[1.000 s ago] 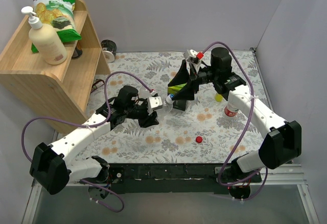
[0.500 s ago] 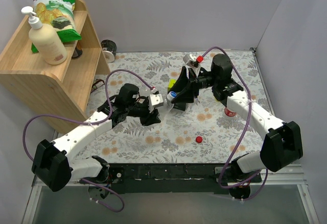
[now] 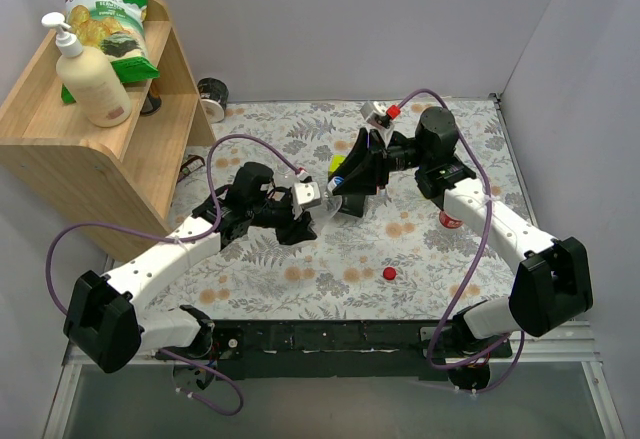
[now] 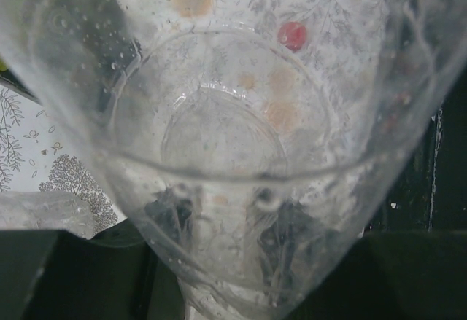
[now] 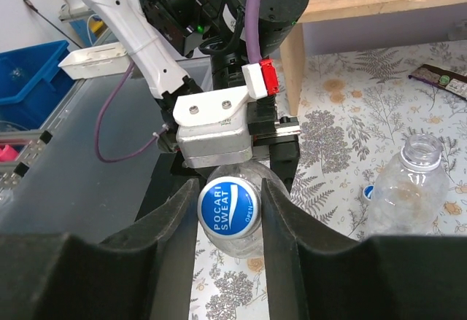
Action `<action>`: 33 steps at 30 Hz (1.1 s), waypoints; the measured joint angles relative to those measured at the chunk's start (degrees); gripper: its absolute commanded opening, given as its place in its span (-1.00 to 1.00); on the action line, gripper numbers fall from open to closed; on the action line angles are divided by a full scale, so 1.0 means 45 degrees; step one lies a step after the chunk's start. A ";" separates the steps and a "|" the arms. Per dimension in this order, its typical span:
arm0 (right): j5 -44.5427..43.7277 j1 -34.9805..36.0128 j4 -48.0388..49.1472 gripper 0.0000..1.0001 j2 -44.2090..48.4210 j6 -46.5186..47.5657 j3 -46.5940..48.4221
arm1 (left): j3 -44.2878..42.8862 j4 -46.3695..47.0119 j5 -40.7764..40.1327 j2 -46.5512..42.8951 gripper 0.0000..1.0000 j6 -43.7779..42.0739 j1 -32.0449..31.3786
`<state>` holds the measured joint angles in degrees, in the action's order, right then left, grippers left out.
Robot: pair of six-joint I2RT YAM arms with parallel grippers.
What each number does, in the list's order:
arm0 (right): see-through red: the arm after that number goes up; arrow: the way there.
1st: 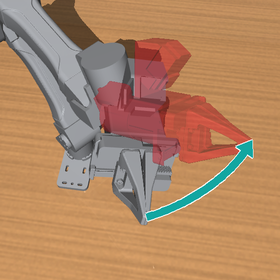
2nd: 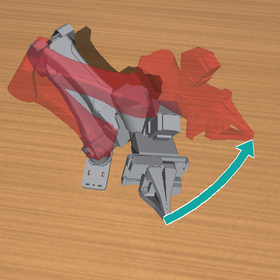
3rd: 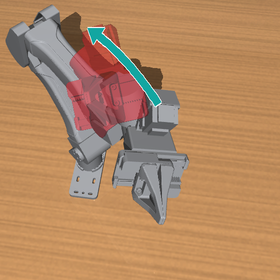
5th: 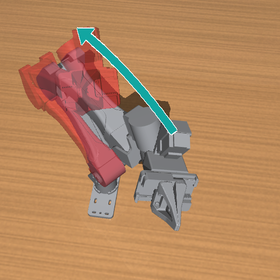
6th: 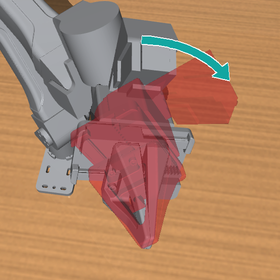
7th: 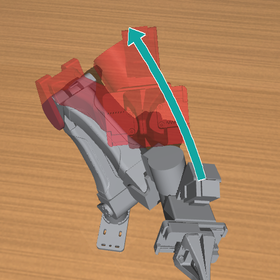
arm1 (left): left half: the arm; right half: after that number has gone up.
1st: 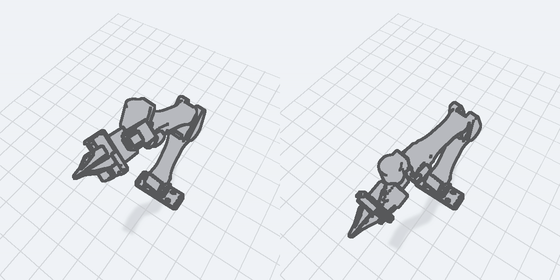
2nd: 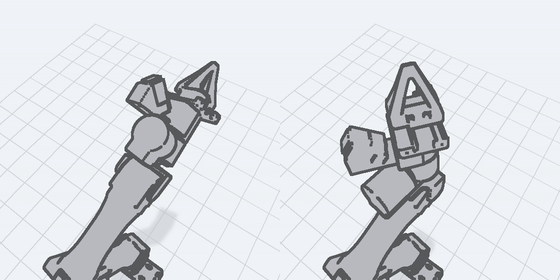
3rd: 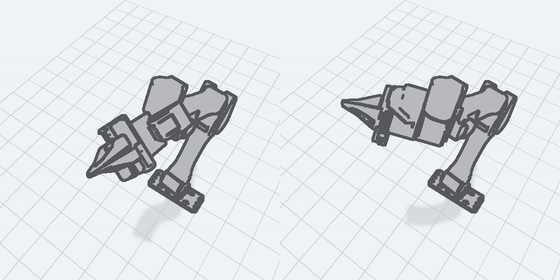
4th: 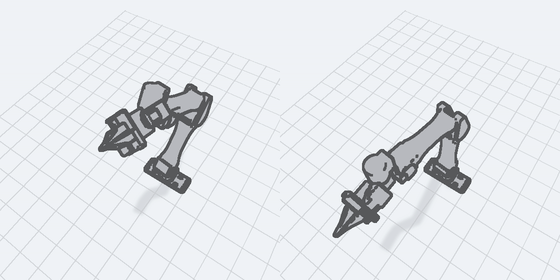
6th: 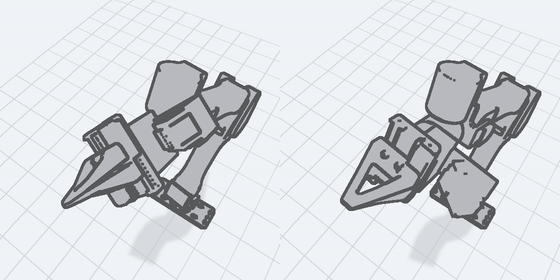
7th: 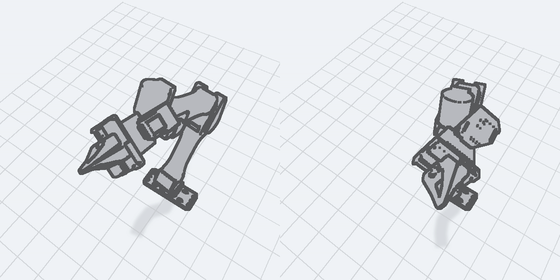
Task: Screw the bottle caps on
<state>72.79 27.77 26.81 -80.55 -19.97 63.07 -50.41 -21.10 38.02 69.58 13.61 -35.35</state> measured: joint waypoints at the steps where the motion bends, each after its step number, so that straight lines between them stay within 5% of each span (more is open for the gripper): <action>1: -0.0073 0.0000 -0.0034 -0.38 0.0000 0.0063 0.0000 | 0.0000 0.0005 0.0010 0.0019 -1.00 0.0049 0.0000; 7: -0.0787 0.0029 -0.0636 -0.97 0.0005 0.0330 0.0029 | 0.0000 0.0092 -0.0155 0.0097 -1.00 0.0529 0.0049; 10: -0.2166 0.0049 -0.1749 -0.97 0.0015 0.0476 0.0364 | 0.0010 0.0471 -0.0792 0.0141 -0.92 0.1525 0.0073; 15: -0.7091 0.0758 -0.5493 -0.97 -0.0087 0.0568 0.2526 | 0.0005 0.2093 -0.2807 0.0238 -1.00 0.4031 0.0068; 19: -0.8782 0.1180 -0.6460 0.19 -0.0185 0.0651 0.3395 | -0.0005 0.2769 -0.3279 0.0257 -1.00 0.4658 0.0068; 33: -0.3424 -0.0505 -0.1749 0.43 -0.0267 -0.0578 0.1753 | 0.0000 0.2448 0.0520 0.0257 -1.00 0.4133 0.1617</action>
<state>57.39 25.50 18.94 -81.76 -22.57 70.96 -50.41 -10.09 40.36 70.74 32.21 -28.08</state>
